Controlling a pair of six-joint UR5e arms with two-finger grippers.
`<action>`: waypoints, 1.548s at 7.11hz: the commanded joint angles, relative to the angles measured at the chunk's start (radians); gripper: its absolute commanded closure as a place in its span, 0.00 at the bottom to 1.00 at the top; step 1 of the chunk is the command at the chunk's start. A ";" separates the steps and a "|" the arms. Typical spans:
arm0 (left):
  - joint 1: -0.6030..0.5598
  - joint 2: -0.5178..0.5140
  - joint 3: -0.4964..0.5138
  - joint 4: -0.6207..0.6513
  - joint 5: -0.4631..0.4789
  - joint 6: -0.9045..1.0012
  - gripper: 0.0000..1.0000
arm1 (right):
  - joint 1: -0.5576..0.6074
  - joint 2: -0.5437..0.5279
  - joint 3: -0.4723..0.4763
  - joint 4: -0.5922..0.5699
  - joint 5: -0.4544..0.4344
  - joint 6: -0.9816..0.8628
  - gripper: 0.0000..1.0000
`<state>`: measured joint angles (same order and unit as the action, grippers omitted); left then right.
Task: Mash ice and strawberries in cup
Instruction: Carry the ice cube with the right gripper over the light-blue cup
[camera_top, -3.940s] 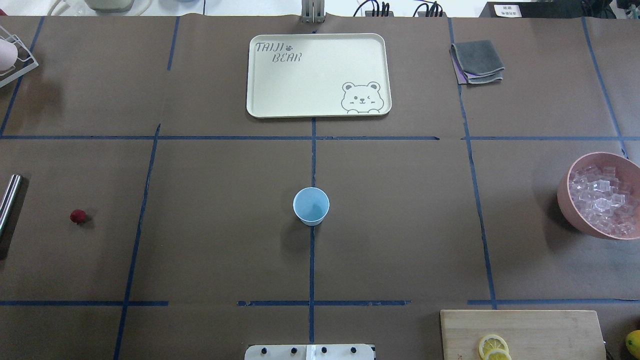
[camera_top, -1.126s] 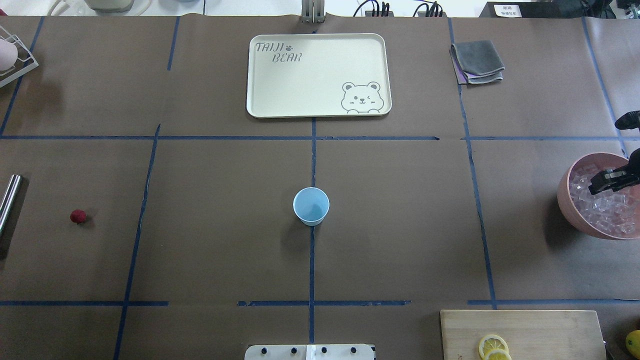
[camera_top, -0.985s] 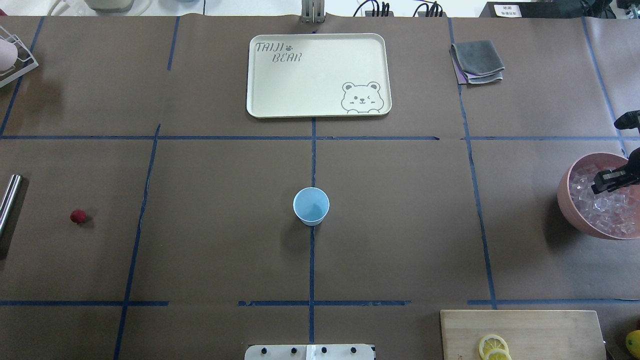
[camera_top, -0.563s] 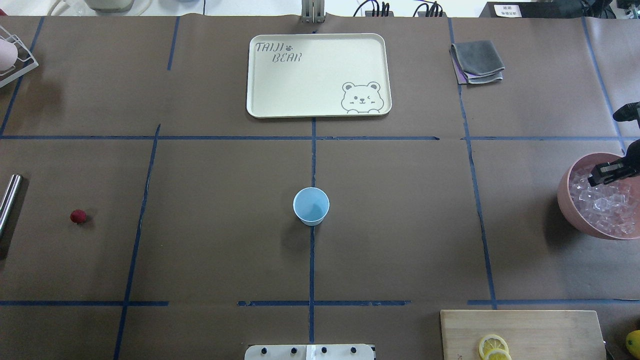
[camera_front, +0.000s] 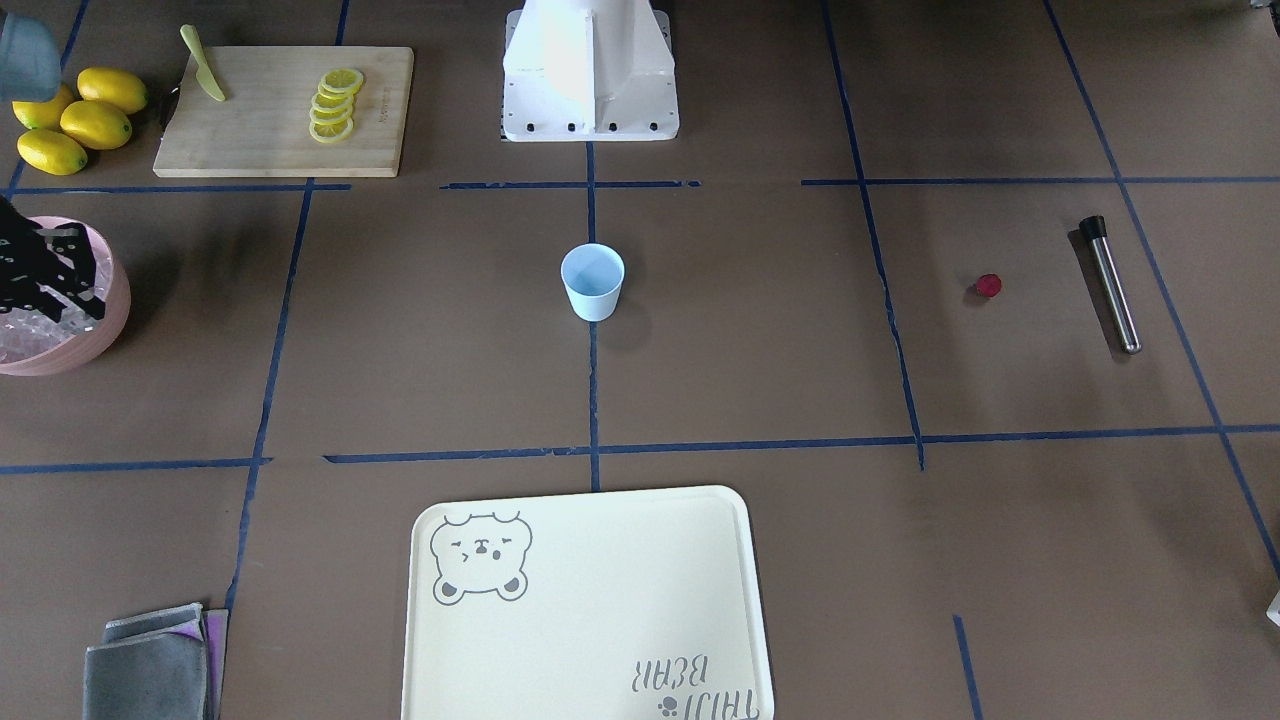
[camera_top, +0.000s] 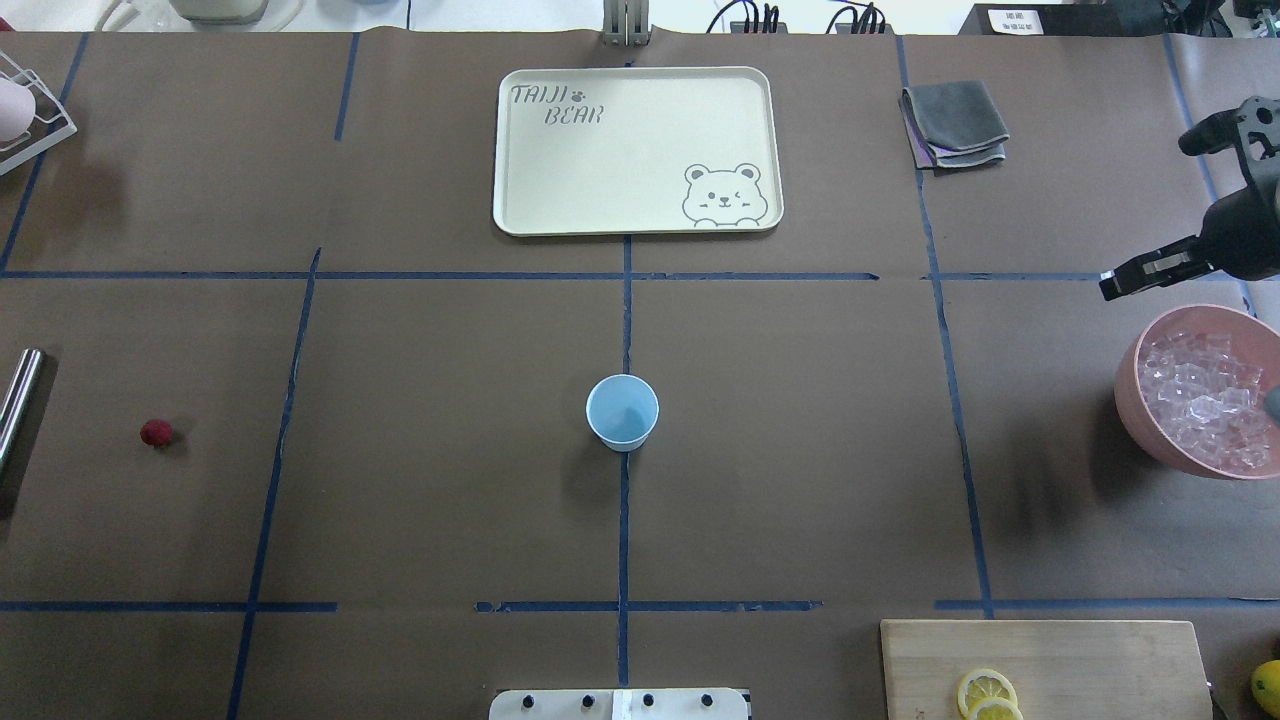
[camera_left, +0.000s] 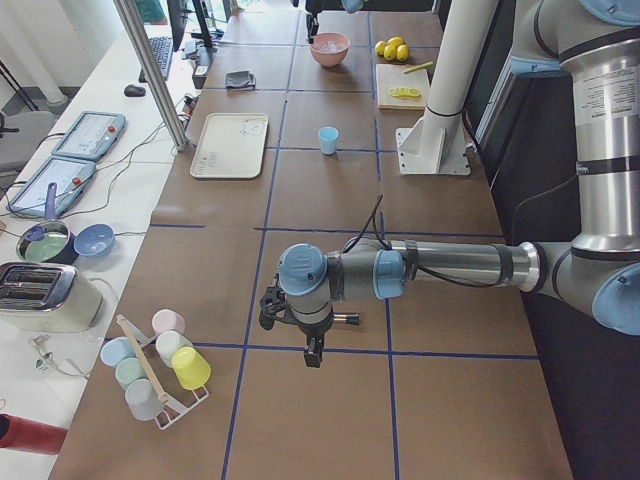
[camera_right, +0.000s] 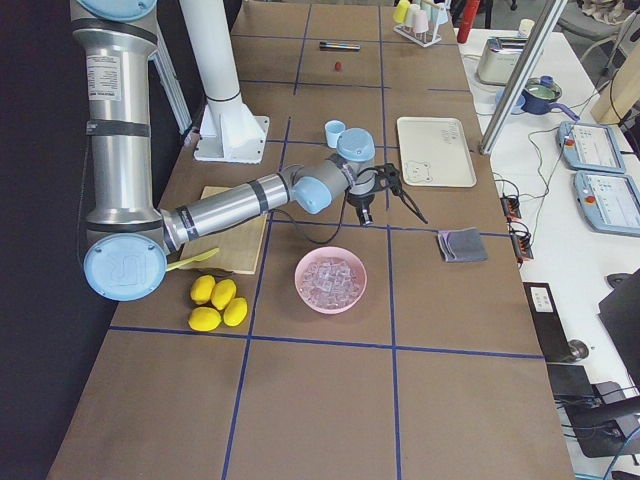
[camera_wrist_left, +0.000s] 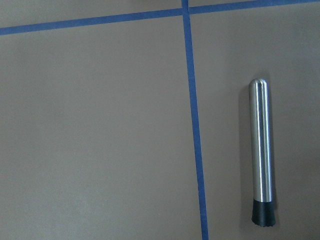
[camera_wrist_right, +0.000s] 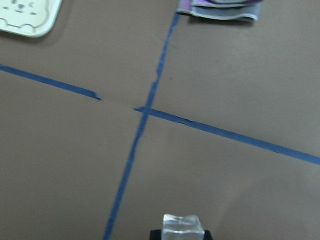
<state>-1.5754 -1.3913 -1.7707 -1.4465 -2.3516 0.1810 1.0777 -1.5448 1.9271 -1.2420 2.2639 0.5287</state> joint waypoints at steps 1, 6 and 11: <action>0.002 0.000 0.001 0.000 -0.002 0.000 0.00 | -0.135 0.142 0.003 -0.005 -0.009 0.216 0.90; 0.015 0.000 0.001 0.000 -0.002 0.000 0.00 | -0.611 0.573 -0.031 -0.350 -0.485 0.679 0.89; 0.025 0.000 0.001 0.000 -0.002 -0.001 0.00 | -0.699 0.753 -0.204 -0.361 -0.590 0.827 0.83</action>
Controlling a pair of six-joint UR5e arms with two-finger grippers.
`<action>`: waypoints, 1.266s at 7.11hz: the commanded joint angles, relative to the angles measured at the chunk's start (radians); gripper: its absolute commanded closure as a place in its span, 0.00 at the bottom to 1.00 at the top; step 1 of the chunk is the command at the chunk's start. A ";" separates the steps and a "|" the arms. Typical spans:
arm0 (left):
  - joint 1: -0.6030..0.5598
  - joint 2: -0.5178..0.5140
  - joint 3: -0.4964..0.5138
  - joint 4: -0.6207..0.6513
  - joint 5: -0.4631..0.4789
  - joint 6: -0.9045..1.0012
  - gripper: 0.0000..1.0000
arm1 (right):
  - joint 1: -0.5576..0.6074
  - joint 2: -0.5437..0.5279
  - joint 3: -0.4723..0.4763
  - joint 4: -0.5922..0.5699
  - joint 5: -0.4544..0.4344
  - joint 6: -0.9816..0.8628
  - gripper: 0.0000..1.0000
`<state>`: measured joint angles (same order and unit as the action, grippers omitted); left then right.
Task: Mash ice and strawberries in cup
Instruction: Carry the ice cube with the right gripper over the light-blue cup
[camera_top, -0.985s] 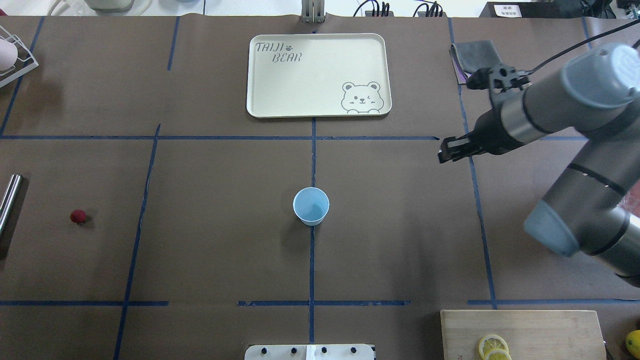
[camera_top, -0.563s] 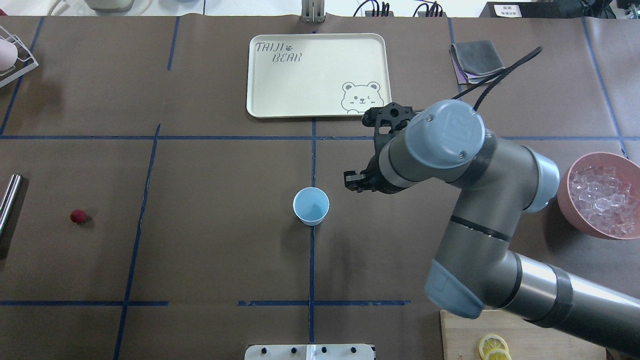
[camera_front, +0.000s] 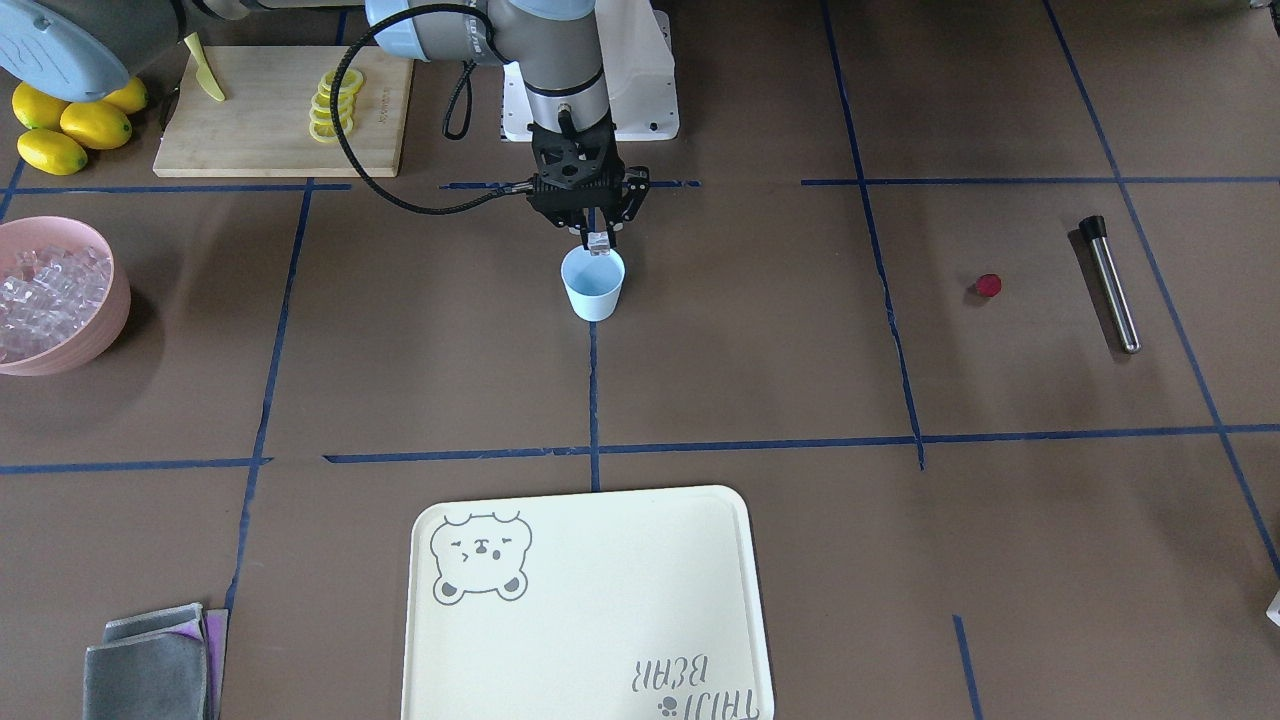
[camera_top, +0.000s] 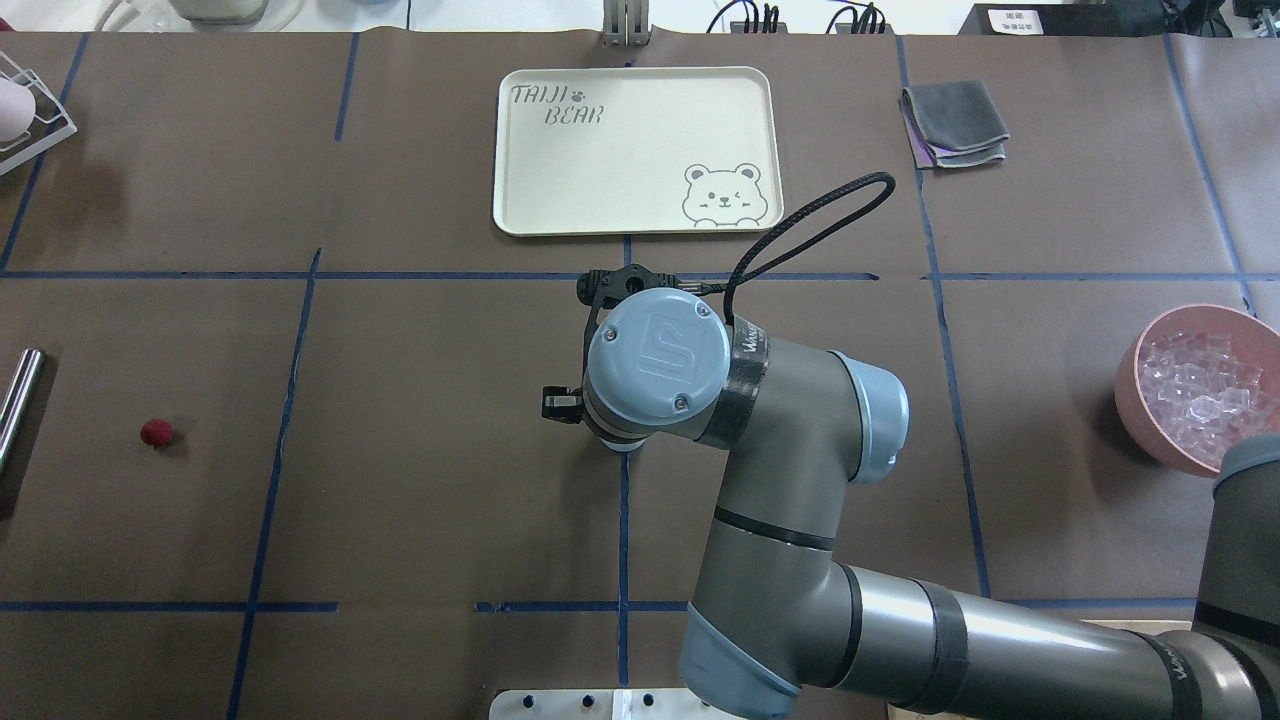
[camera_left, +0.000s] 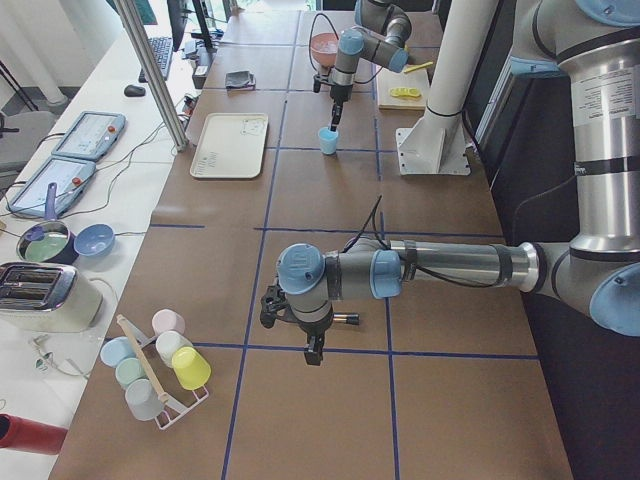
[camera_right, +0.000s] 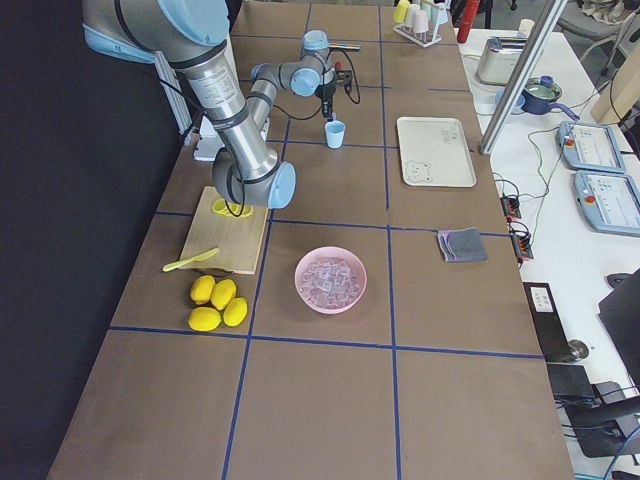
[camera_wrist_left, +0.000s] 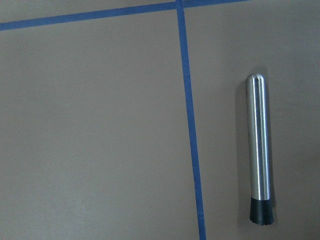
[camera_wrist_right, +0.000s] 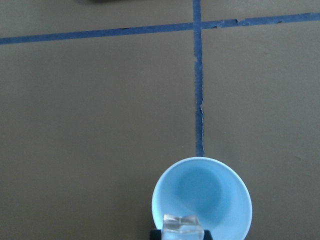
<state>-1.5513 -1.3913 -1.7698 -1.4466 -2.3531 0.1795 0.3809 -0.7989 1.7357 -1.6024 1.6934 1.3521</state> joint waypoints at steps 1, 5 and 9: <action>0.000 0.000 0.000 0.000 0.000 0.000 0.00 | -0.002 0.003 -0.019 -0.002 -0.053 0.001 0.79; 0.000 0.000 0.000 0.000 0.000 0.000 0.00 | -0.005 -0.003 -0.015 0.004 -0.055 0.007 0.01; 0.000 0.000 0.000 0.000 0.000 0.000 0.00 | 0.125 -0.219 0.180 0.013 0.014 -0.178 0.01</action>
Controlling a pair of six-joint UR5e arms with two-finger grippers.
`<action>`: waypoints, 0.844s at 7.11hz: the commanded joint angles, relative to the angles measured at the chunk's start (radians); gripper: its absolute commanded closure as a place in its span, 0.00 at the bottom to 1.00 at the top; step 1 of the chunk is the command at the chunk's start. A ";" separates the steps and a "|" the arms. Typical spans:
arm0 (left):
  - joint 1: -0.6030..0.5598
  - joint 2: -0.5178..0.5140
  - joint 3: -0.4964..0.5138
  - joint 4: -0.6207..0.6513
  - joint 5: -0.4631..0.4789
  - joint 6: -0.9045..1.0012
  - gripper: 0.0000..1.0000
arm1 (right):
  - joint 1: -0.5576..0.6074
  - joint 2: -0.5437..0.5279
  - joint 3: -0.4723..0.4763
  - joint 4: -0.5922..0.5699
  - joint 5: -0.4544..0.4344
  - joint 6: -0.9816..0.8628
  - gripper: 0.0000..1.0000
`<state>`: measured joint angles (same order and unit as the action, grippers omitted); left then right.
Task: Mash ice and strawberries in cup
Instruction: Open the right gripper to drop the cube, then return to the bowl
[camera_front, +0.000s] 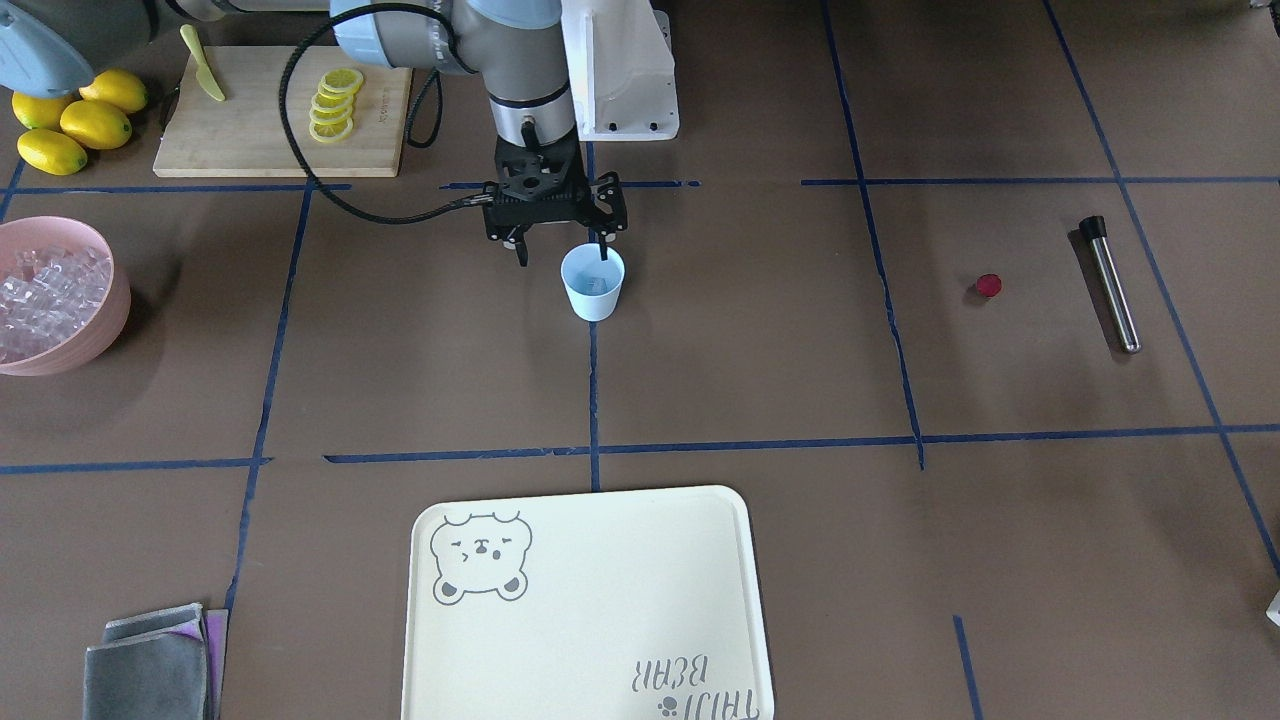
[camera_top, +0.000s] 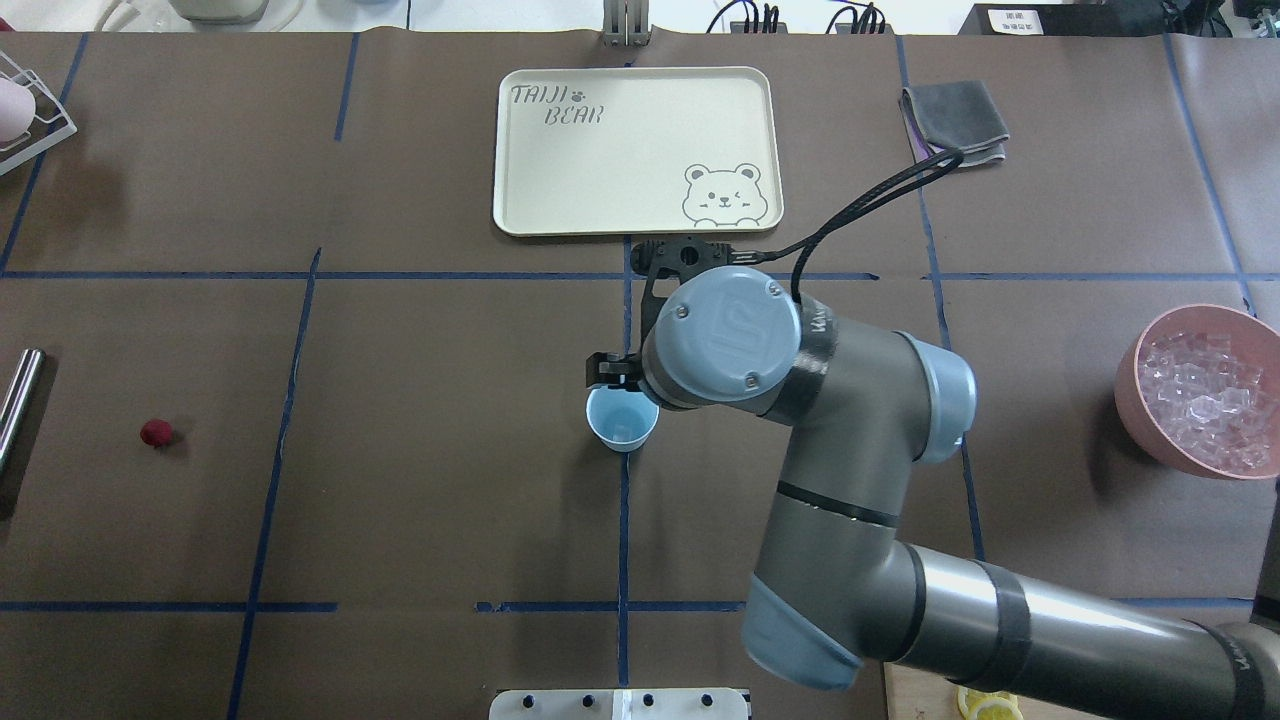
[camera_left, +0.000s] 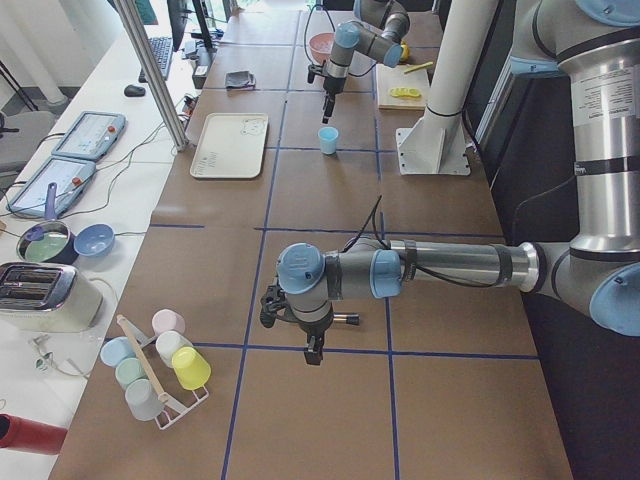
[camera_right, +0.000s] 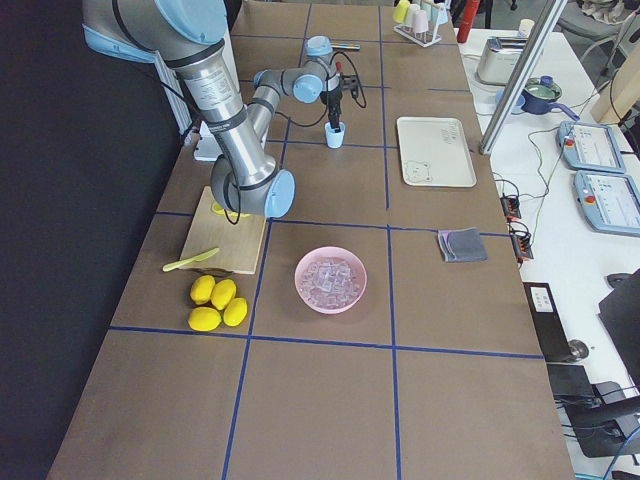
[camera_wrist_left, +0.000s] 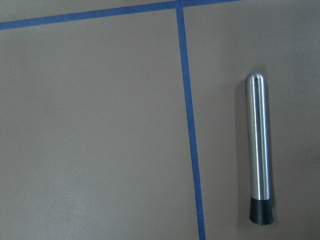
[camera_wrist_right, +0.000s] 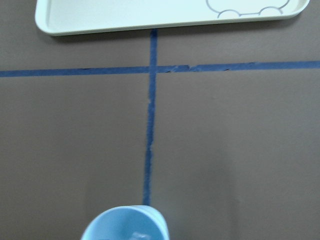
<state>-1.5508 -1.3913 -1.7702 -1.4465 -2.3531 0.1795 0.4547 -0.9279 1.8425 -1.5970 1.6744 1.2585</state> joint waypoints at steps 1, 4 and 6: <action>0.005 0.002 0.002 0.002 0.000 0.000 0.00 | 0.129 -0.200 0.142 0.011 0.095 -0.178 0.01; 0.012 0.002 0.002 0.002 0.000 0.000 0.00 | 0.316 -0.582 0.181 0.314 0.255 -0.393 0.01; 0.012 0.009 0.000 0.002 0.000 0.002 0.00 | 0.473 -0.772 0.172 0.434 0.396 -0.501 0.01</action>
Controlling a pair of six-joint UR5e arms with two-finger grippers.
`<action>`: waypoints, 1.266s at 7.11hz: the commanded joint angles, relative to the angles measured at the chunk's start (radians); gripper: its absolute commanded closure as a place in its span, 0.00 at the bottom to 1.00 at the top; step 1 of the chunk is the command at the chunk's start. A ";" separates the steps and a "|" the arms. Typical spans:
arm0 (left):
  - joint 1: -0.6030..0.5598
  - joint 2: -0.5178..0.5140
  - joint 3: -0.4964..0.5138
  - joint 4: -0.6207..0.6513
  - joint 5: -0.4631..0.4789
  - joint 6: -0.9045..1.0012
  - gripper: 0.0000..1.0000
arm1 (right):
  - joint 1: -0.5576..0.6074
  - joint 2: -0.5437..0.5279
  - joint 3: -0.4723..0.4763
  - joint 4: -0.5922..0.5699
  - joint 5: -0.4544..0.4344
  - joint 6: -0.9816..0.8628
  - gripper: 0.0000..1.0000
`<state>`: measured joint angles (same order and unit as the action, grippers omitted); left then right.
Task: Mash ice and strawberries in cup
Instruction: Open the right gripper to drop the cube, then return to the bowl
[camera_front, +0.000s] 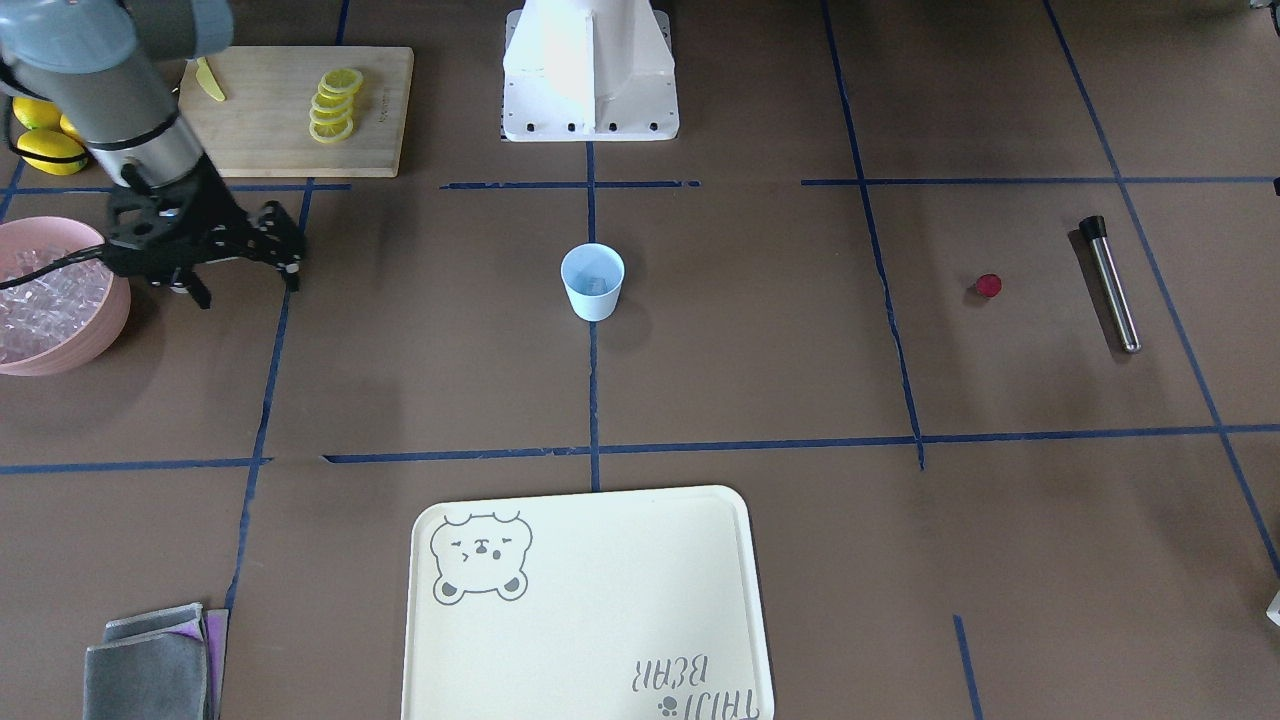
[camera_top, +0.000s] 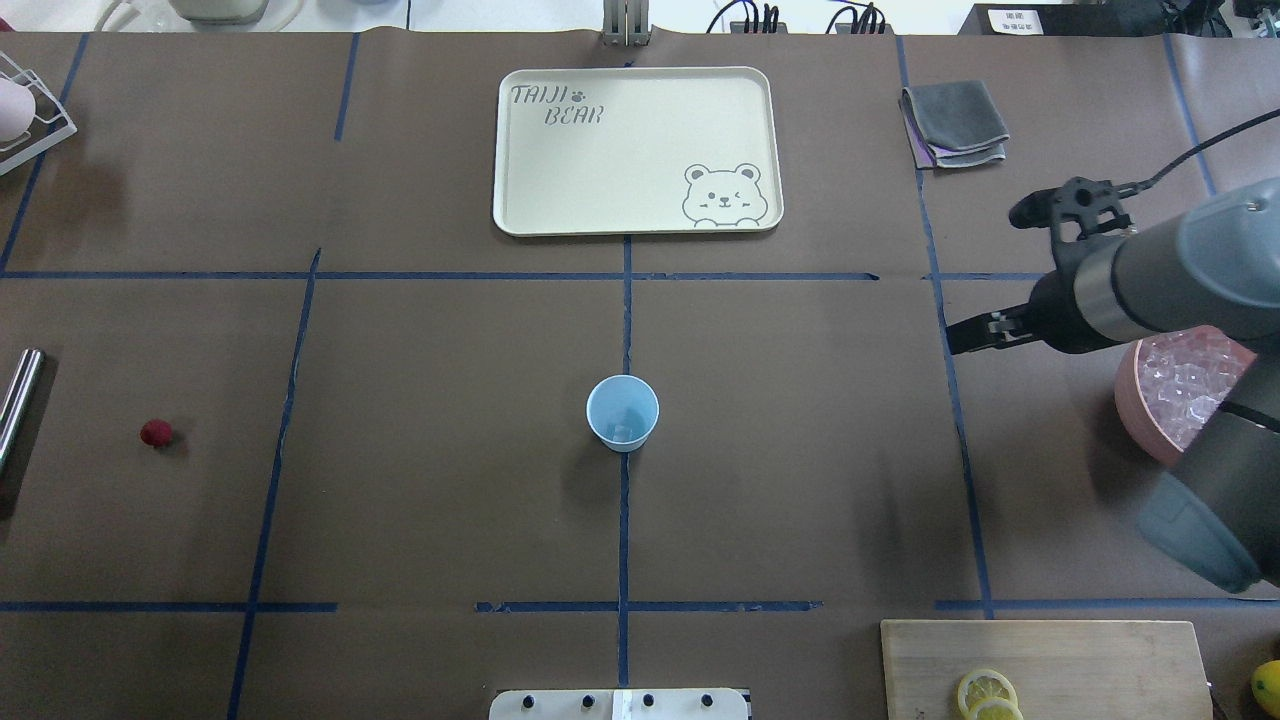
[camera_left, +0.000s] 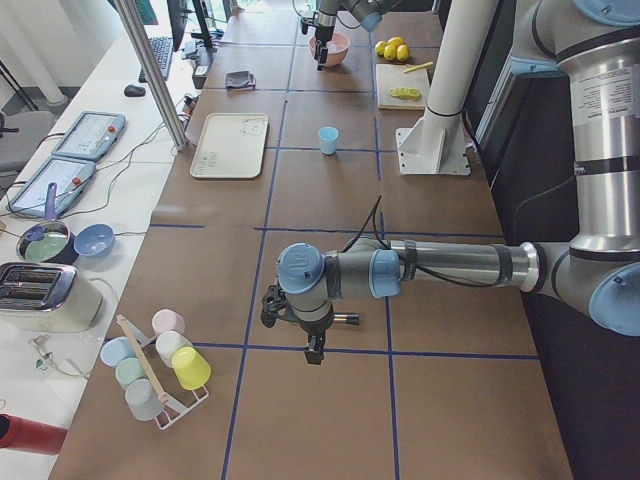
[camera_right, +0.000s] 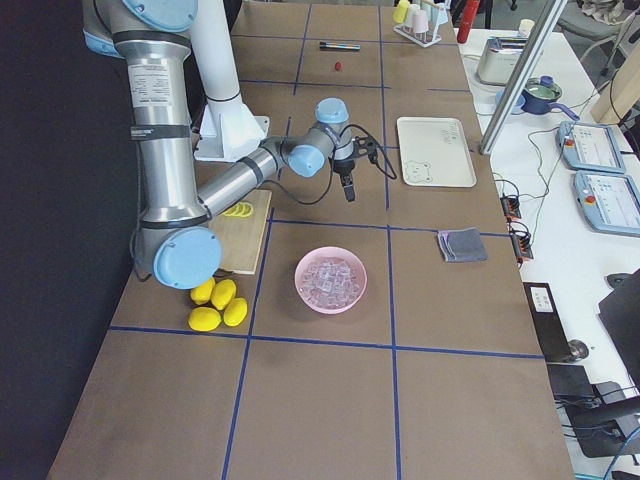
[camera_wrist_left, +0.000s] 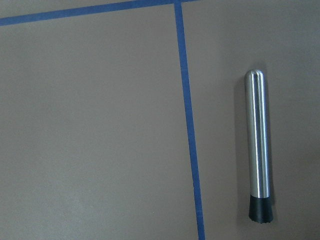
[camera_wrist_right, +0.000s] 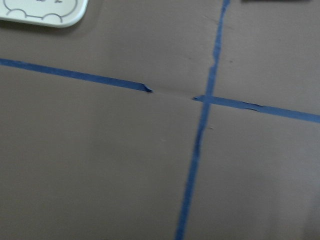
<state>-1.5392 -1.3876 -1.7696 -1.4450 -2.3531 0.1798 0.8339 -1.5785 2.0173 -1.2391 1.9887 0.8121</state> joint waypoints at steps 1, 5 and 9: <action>0.001 0.006 -0.002 0.000 0.000 0.001 0.00 | 0.131 -0.186 -0.009 0.114 0.110 -0.089 0.01; 0.007 0.006 -0.002 0.000 -0.002 0.001 0.00 | 0.179 -0.255 -0.049 0.147 0.128 0.150 0.06; 0.008 0.006 -0.007 -0.002 -0.002 0.001 0.00 | 0.179 -0.323 -0.065 0.150 0.122 0.237 0.28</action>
<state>-1.5310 -1.3821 -1.7750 -1.4464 -2.3547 0.1810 1.0124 -1.8808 1.9521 -1.0897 2.1146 1.0424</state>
